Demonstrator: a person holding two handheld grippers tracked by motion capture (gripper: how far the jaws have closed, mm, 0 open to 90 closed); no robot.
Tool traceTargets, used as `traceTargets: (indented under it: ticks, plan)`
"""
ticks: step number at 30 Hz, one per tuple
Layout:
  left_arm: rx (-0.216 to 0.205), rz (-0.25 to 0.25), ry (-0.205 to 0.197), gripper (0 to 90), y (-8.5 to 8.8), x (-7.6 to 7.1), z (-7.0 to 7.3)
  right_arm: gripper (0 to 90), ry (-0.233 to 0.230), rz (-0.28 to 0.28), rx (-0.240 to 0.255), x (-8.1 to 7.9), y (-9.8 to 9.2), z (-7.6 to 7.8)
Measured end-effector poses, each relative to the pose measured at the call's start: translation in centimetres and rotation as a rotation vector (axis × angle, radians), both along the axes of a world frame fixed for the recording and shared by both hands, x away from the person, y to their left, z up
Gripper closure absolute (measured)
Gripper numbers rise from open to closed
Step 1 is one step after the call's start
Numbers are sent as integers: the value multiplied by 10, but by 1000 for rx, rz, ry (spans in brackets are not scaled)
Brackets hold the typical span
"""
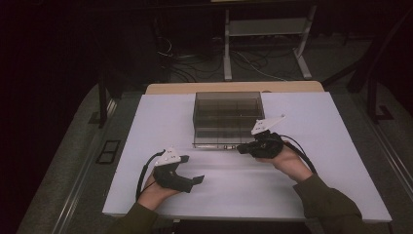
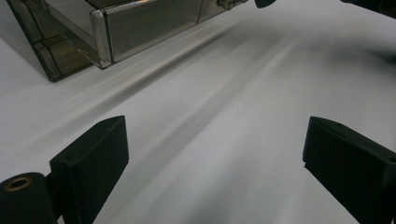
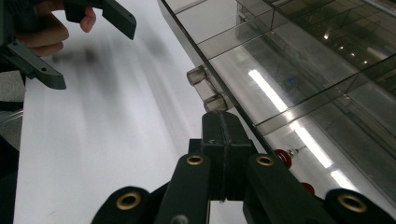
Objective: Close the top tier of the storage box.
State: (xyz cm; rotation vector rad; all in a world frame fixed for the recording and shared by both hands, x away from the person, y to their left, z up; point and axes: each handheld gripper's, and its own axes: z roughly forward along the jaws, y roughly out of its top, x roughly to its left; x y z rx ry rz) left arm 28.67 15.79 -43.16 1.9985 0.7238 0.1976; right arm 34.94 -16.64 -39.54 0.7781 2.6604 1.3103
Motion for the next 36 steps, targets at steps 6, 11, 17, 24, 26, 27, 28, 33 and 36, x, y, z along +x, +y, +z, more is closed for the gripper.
traceTargets:
  ticks: [6, 11, 17, 24, 26, 27, 28, 33, 36]
  plan:
    - [2, -7, 2, 61, 0, 1, -1, 888, 2, 3, -2, 1, 1, -2]
    - [4, -10, 3, 61, 0, 0, 0, 889, -7, 7, -4, 1, 2, -2]
    - [-4, -2, 3, 61, -1, 0, 1, 889, -16, 8, -8, 1, 2, -2]
    - [-1, 5, 8, 61, -1, 1, 0, 889, -23, 8, -11, 2, 4, -1]
    - [0, 3, 6, 61, -1, 1, 0, 889, -26, 4, -13, 3, 4, -1]
    - [-1, 4, 7, 61, -1, 1, 0, 889, -29, 4, -18, 3, 4, -1]
    - [-1, 5, 7, 61, 0, 1, 0, 889, -32, 1, -25, 3, 5, -1]
    - [2, 5, 3, 61, 1, 1, 0, 889, -35, -5, -43, 5, 7, -5]
    - [3, 7, 2, 61, 1, 1, 1, 889, -41, -12, -46, 6, 8, -4]
